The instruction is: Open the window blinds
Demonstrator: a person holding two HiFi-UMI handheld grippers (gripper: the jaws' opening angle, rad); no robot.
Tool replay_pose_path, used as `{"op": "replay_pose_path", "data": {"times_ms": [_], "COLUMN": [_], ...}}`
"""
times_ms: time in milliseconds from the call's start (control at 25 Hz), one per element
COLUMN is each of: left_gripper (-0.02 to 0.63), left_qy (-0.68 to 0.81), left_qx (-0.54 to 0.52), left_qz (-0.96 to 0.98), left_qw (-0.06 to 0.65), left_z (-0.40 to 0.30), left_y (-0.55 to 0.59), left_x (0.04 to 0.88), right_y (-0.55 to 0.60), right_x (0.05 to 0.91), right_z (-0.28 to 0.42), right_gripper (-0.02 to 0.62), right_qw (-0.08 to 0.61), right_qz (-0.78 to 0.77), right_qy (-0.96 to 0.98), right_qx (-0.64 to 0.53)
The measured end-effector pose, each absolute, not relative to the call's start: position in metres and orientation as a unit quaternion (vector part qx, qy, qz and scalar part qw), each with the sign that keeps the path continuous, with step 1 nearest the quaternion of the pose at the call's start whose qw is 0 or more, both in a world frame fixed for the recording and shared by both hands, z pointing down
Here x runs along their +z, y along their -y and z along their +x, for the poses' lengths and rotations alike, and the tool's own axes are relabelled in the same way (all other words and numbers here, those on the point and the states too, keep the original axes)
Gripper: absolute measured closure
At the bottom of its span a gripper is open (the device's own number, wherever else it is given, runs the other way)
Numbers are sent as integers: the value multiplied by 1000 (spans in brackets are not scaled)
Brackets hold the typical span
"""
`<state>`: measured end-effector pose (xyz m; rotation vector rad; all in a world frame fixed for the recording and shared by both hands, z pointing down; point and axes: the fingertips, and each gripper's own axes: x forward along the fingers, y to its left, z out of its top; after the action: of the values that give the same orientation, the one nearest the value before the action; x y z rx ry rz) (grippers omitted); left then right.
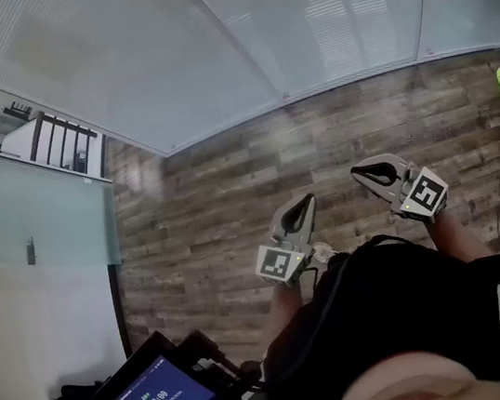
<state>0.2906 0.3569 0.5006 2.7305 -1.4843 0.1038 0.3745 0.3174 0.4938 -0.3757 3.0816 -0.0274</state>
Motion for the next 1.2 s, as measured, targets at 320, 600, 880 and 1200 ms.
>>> {"op": "replay_pose_path", "data": {"times_ms": [320, 600, 880, 1200], "left_gripper": [603, 603, 603, 603], "left_qy": [468, 452, 444, 441], "left_qx": [17, 29, 27, 28], "left_qz": [884, 892, 895, 897], "left_qw": [16, 17, 15, 14], "left_z": [294, 303, 306, 298], "left_y": [-355, -357, -359, -340], "left_x": [492, 493, 492, 498], "right_y": [-325, -327, -328, -317], "right_x": [485, 476, 476, 488], "right_z": [374, 374, 381, 363], "right_gripper": [591, 589, 589, 590], "right_qw": [7, 30, 40, 28], "right_qz": [-112, -110, -121, -99], "right_qy": [-994, -994, -992, -994], "right_qx": [6, 0, -5, -25]}}
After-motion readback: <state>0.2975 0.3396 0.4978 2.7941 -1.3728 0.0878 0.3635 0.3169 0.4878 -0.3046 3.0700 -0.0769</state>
